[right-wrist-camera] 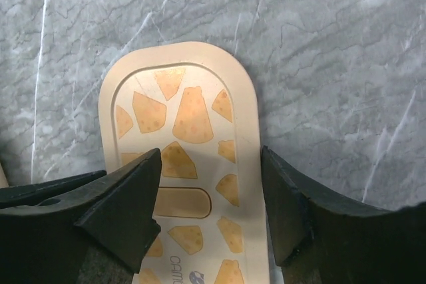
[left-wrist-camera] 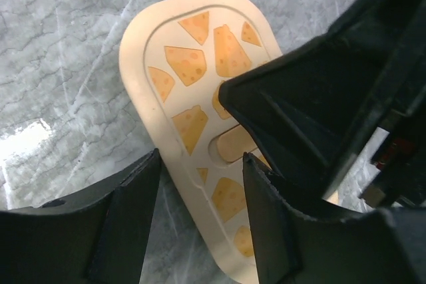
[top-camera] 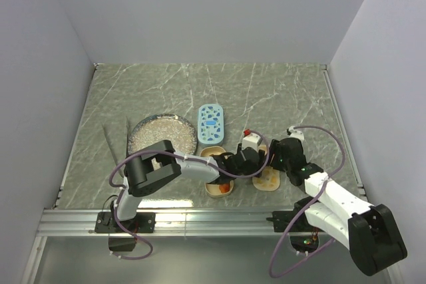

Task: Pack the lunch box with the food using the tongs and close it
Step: Pick up the lid of the lunch box with the right arm

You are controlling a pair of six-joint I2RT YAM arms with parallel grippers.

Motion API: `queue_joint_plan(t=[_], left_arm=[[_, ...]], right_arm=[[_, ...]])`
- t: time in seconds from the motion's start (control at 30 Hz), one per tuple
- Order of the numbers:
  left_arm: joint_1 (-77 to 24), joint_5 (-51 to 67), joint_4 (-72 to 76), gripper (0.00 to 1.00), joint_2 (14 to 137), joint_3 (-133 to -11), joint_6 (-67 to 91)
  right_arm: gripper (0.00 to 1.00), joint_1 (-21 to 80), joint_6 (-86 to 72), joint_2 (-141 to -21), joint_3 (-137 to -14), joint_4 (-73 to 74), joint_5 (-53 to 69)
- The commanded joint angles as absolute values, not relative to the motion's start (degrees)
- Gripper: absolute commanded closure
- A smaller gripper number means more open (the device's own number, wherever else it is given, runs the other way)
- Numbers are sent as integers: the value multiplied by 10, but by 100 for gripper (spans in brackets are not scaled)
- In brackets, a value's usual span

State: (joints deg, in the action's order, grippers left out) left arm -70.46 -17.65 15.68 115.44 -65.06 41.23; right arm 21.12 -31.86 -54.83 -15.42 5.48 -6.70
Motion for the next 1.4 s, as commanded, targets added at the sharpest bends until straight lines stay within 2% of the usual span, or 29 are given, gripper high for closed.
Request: queue_joint_plan(t=[0.0, 0.03, 0.07, 0.33, 0.67, 0.83, 0.97, 1.0, 1.03, 1.1, 1.13, 1.17, 1.23, 1.37], left_arm=[[-764, 121, 314, 71, 1187, -659, 476], [-764, 121, 323, 76, 1184, -650, 480], [-763, 123, 336, 77, 1180, -644, 481], [-764, 89, 366, 78, 1114, -635, 458], [-763, 69, 352, 78, 1123, -652, 447], [-764, 15, 296, 76, 1114, -654, 429], [-765, -53, 258, 77, 1107, -646, 403], [-764, -59, 252, 82, 1106, -639, 401], [-764, -61, 248, 87, 1105, -639, 400], [-764, -62, 225, 100, 1114, -650, 404], [-765, -60, 205, 100, 1120, -654, 406], [-764, -55, 195, 100, 1133, -659, 408], [-765, -54, 161, 100, 1151, -680, 414], [-765, -54, 119, 100, 1200, -714, 417]], right_arm=[[32, 250, -385, -564, -145, -25, 157], [33, 250, -386, -554, -142, -30, 164], [35, 250, -388, -548, -141, -33, 170], [36, 252, -388, -560, -130, -52, 184], [36, 253, -377, -526, -135, -20, 145], [34, 252, -360, -411, -166, 76, 55], [38, 253, -341, -296, -211, 170, -27], [40, 252, -346, -261, -215, 200, -39], [53, 253, -347, -244, -216, 203, -37], [70, 253, -357, -217, -227, 234, -52], [86, 253, -359, -212, -230, 240, -53], [92, 253, -361, -207, -238, 255, -57], [100, 253, -366, -205, -243, 264, -57], [100, 253, -387, -159, -243, 266, -69]])
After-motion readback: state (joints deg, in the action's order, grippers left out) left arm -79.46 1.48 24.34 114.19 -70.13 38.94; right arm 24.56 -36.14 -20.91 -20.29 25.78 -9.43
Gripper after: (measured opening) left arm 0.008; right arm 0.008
